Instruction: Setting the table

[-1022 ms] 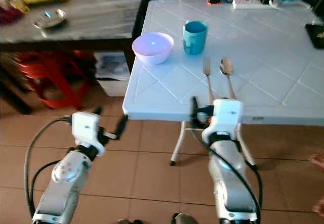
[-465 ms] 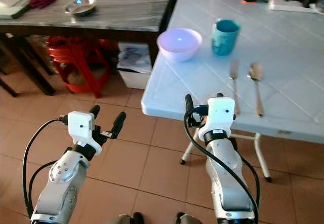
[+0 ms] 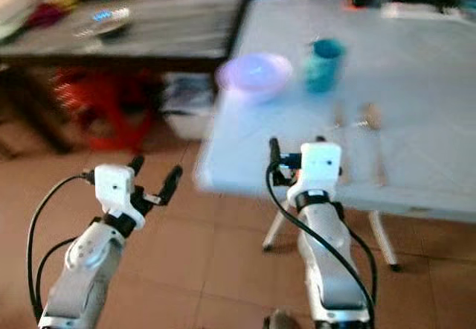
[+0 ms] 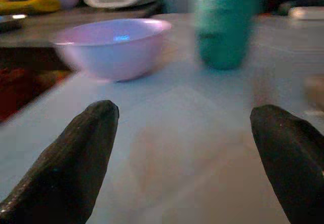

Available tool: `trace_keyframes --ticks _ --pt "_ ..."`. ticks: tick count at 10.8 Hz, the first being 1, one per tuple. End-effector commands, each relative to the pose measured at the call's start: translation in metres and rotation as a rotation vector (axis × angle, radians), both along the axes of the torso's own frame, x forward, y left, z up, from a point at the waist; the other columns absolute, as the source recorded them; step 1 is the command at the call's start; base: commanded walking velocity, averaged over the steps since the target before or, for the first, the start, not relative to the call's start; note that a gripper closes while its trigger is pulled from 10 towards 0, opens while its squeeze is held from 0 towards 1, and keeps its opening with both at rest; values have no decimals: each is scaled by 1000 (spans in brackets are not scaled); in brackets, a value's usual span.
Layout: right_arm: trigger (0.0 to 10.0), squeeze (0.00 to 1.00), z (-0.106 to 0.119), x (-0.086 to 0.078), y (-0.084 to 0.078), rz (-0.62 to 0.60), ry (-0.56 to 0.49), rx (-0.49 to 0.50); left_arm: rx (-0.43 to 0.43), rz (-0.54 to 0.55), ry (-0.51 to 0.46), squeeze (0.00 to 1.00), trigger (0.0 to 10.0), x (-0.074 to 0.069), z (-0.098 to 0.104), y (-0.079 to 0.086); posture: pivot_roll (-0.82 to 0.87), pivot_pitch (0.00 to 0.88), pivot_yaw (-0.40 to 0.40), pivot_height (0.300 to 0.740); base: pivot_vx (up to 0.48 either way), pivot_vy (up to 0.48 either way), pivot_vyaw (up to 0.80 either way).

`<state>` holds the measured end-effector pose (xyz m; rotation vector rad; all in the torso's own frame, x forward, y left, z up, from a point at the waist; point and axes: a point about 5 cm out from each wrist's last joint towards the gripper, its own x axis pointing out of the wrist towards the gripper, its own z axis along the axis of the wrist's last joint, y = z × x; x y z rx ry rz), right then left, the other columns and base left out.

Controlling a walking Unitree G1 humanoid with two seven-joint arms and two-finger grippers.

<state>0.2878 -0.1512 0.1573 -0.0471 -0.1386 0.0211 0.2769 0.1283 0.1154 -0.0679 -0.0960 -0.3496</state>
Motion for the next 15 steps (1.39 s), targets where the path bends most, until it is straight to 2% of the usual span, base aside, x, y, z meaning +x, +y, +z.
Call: trace_keyframes --ticks 1,6,10,12,13,15 --pt "10000 0 -1 -1 -3 -19 1 -7 1 -17 -4 0 10000 -3 0 -3 -151 170 96 740 330 0 0" --pt "10000 0 -3 -4 7 32 -1 -61 6 -40 -2 0 10000 -5 -1 -5 -150 174 101 740 308 0 0" --pt "10000 0 -5 -6 20 135 7 -123 22 -40 -20 0 10000 -10 0 4 -141 175 101 740 0 0 0" --pt "10000 0 -8 -5 31 236 19 -198 27 -71 -15 0 10000 -13 -1 4 -139 177 98 740 0 0 0" --pt "10000 0 -9 -3 40 330 27 -271 12 -89 -21 0 10000 -13 1 1 -139 187 99 740 0 0 0" --pt "10000 0 -10 5 44 427 47 -388 7 -164 -53 0 10000 -17 4 -8 -144 187 100 740 0 0 0"
